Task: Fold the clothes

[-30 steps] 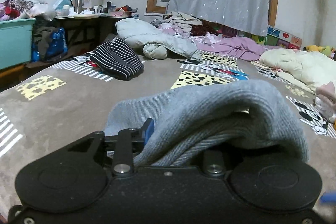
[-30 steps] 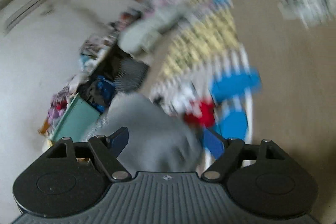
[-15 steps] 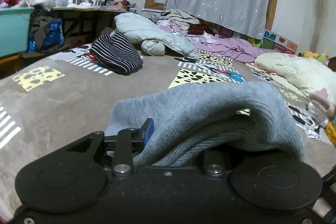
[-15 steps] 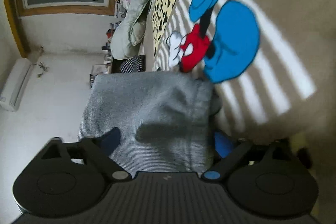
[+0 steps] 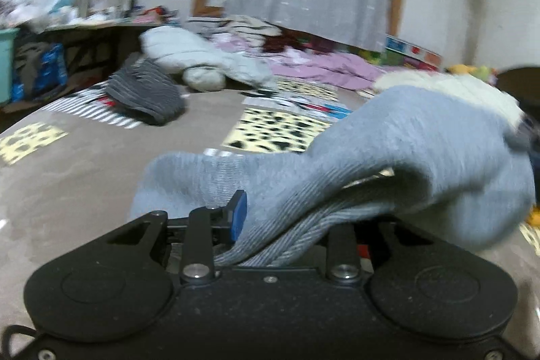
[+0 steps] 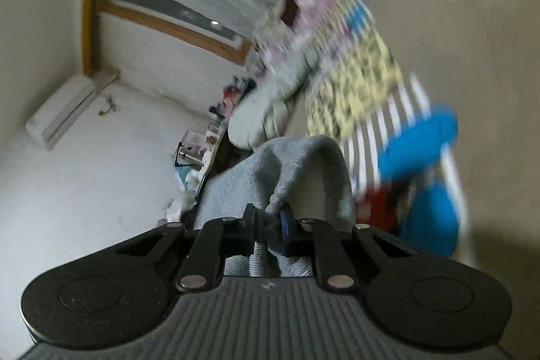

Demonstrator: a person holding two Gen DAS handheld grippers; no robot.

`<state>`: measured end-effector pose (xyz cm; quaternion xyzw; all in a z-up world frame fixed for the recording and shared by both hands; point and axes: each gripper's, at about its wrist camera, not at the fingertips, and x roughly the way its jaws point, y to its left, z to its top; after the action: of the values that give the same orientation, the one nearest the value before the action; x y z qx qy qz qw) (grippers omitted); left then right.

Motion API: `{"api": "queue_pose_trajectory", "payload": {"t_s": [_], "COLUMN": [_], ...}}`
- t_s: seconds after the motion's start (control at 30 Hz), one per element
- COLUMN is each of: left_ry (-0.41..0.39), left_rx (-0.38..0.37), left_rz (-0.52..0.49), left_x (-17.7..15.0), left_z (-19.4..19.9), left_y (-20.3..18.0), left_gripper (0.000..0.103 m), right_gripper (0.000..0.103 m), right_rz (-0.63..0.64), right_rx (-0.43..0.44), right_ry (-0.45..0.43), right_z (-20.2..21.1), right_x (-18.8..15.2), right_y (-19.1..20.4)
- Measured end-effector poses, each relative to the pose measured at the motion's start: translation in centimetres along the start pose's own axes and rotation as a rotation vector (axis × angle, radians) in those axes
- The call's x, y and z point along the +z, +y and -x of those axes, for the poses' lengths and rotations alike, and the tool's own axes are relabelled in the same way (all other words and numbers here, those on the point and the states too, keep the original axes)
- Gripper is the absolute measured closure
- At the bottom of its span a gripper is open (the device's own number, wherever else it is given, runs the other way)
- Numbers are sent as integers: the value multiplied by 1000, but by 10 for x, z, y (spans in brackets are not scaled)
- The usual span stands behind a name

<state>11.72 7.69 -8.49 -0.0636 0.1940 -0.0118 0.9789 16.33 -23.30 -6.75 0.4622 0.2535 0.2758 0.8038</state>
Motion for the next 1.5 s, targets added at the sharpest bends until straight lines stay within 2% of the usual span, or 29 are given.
{"api": "queue_pose_trajectory", "payload": {"t_s": [0.2, 0.33, 0.4, 0.53, 0.67, 0.8, 0.87, 1.0, 1.07, 1.1, 1.13, 1.23, 1.33, 1.43, 1.5], "left_ry": [16, 59, 86, 133, 177, 195, 178, 134, 128, 128, 141, 211, 281, 333, 347], "left_rx": [-103, -166, -201, -331, -461, -537, -531, -467, -411, -381, -364, -342, -364, -360, -371], "left_rz": [-188, -286, -321, -392, -399, -236, -103, 209, 370, 449, 512, 667, 707, 657, 630], "left_x": [-15, -31, -39, -48, -51, -37, -26, -12, -11, -11, -13, -22, -29, -32, -32], "left_z": [-6, -11, -13, -9, -3, -1, -2, -3, -6, -8, -11, -22, -38, -48, -52], "left_y": [-62, -96, -107, -120, -118, -88, -61, 1, 33, 49, 61, 85, 81, 65, 57], "left_gripper": [70, 66, 60, 52, 50, 47, 42, 41, 35, 34, 33, 30, 28, 28, 37], "right_gripper": [88, 88, 88, 88, 88, 88, 88, 85, 77, 70, 62, 50, 44, 36, 36], "right_rz": [187, 236, 249, 238, 250, 276, 309, 329, 300, 275, 245, 167, 114, 77, 61], "right_rx": [-98, -180, -221, -297, -367, -420, -452, -524, -515, -503, -491, -459, -451, -441, -439], "right_ry": [-58, -94, -109, -142, -144, -109, -65, 72, 94, 91, 76, 24, -5, -12, -14], "right_z": [39, 62, 71, 95, 119, 136, 140, 143, 150, 156, 160, 168, 165, 153, 145], "right_x": [49, 65, 68, 67, 71, 64, 58, 48, 45, 45, 46, 50, 54, 57, 57], "right_y": [8, -10, -24, -55, -82, -98, -103, -113, -115, -116, -117, -123, -130, -138, -143]}}
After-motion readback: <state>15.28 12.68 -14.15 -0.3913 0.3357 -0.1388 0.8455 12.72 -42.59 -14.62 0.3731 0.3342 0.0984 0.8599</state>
